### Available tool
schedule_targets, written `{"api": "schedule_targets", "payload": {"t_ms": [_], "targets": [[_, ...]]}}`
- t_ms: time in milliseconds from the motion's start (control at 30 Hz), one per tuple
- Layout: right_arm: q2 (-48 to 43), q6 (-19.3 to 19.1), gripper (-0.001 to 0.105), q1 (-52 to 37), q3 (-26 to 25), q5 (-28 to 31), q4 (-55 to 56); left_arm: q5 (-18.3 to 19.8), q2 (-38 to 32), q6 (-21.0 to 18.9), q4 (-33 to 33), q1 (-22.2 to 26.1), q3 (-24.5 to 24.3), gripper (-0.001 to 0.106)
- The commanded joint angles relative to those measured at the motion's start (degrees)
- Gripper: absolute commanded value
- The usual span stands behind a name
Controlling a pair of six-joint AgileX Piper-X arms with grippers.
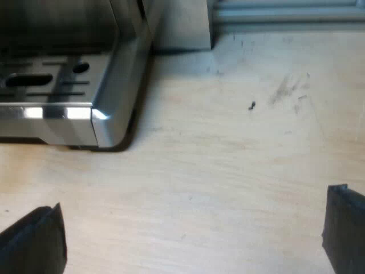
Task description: Pour the beans into the coffee machine
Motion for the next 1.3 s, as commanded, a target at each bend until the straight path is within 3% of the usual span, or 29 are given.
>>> {"api": "schedule_targets", "payload": {"t_ms": [33, 1000, 1300], "targets": [[-2.53, -0.15, 0.092, -0.16, 1.02, -0.01, -0.01, -0.56, -7.96, -0.53, -0.84, -0.32, -0.22, 0.082], [-2.53, -0.15, 0.092, -0.16, 2.72, -0.01, -0.14, -0.56, -7.96, -0.53, -0.84, -0.32, -0.22, 0.082], [-2.53, -0.15, 0.092, -0.16, 2.72, -0.01, -0.14, -0.56, -7.96, -0.53, -0.84, 4.90, -0.22, 0.082]]}}
